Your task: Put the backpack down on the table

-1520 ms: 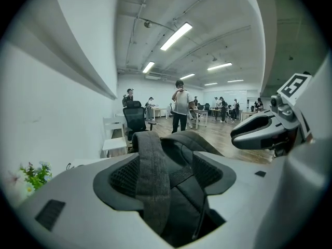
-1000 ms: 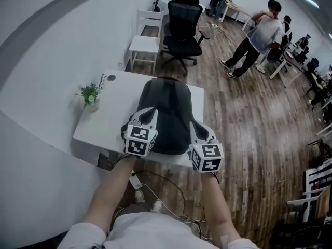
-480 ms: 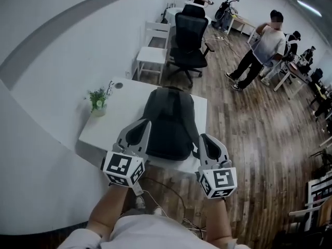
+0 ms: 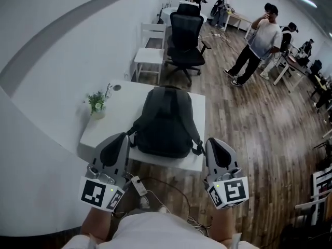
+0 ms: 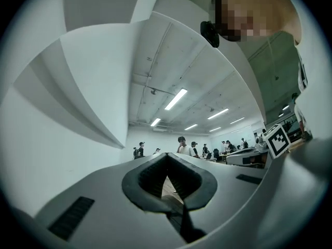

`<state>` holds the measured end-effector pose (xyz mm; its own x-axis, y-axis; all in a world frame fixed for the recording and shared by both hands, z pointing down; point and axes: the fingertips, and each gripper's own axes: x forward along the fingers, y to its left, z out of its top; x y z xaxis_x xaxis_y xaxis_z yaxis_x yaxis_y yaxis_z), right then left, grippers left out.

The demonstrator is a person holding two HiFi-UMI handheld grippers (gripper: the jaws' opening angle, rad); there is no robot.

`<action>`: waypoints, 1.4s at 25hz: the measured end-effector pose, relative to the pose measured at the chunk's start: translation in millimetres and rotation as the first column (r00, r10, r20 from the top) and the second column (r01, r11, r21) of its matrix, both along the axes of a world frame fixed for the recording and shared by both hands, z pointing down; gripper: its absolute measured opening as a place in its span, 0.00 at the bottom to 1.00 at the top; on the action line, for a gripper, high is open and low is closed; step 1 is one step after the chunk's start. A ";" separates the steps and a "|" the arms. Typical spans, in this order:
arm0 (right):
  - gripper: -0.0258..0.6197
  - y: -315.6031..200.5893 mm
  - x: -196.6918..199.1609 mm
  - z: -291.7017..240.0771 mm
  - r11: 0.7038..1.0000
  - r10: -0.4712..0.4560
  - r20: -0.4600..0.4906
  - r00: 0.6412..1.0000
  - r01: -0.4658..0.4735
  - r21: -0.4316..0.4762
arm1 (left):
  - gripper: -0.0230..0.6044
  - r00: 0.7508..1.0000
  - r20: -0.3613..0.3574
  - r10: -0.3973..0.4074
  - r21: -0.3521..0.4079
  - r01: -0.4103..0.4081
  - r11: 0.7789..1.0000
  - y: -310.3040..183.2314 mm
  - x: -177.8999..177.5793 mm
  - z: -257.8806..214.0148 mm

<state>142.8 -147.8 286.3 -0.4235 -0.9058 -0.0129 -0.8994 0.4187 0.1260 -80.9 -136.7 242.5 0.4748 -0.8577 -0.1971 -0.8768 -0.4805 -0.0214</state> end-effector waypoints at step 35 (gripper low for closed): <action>0.10 12.6 3.2 16.6 0.998 0.031 0.026 0.999 -0.029 -0.049 | 0.06 0.996 -0.008 -0.086 -0.066 0.086 0.994 4.9 -27.4 37.2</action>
<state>146.0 -135.2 302.9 -0.3962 -0.9179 0.0210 -0.9144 0.3965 0.0819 -108.3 -131.8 279.7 0.3969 -0.9064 -0.1445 -0.9149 -0.4034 0.0175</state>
